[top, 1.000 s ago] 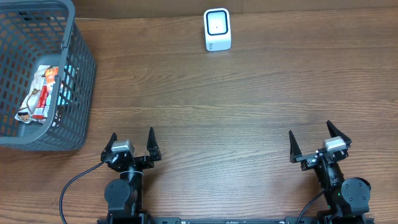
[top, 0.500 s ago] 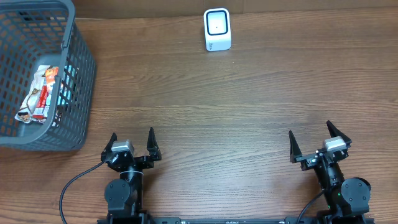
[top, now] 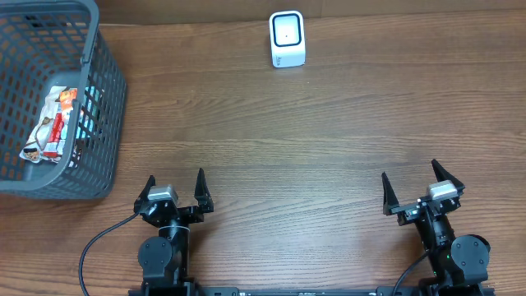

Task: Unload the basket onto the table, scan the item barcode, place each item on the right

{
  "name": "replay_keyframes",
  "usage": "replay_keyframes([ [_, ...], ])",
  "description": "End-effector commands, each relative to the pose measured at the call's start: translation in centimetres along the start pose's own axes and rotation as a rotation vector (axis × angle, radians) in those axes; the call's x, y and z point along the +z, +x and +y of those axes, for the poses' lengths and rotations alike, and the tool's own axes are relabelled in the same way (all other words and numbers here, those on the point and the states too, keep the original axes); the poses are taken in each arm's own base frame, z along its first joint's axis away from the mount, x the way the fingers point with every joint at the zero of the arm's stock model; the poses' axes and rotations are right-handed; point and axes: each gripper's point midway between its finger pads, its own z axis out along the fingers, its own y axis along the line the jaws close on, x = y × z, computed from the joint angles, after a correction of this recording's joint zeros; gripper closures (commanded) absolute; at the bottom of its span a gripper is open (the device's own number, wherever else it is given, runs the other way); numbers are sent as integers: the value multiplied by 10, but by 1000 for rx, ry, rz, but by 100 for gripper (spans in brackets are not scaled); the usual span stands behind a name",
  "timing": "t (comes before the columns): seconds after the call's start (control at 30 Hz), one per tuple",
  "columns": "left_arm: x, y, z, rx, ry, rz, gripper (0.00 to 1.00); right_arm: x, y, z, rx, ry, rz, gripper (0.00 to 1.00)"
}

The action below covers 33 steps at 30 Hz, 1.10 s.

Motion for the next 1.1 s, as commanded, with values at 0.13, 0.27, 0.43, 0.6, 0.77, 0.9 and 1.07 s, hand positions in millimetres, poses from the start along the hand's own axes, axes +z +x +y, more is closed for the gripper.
replay_keyframes([
  [0.13, -9, -5, -27, -19, 150, 51, 0, 0, 3, 0, -3, 1, 1, 0],
  [0.27, -25, -32, -48, -48, 255, 52, 0, 0, 3, 0, -3, 1, 1, 0],
  [0.43, -47, -74, -58, -81, 294, 15, 0, 0, 3, 0, -3, 1, 1, 0],
  [0.6, -69, -107, -63, -127, 306, -13, 0, 0, 3, 0, -3, 1, 1, 0],
  [0.77, -93, -145, -78, -158, 388, -84, 0, 0, 3, 0, -3, 1, 1, 0],
  [0.9, -109, -173, -89, -145, 443, -118, 0, 0, 3, 0, -3, 1, 1, 0],
  [1.07, -118, -204, -98, -142, 476, -98, 0, 0, 3, 0, -3, 1, 1, 0],
])
